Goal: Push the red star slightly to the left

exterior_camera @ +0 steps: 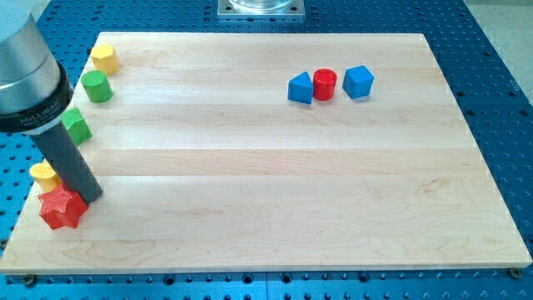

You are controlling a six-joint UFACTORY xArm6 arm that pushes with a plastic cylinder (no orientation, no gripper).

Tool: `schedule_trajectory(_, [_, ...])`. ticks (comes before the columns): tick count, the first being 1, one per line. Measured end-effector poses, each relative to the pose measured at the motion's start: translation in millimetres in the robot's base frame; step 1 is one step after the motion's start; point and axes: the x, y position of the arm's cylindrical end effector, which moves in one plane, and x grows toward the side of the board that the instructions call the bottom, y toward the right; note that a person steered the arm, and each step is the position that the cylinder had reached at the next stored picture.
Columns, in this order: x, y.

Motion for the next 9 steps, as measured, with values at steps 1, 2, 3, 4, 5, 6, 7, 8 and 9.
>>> schedule_trajectory(1, [0,6])
schedule_trajectory(2, [5,13])
schedule_trajectory(3, [15,53])
schedule_trajectory(4, [22,52])
schedule_trajectory(5, [22,46])
schedule_trajectory(6, [32,34])
schedule_trajectory(7, [33,18])
schedule_trajectory(8, [40,-6])
schedule_trajectory(9, [47,-30])
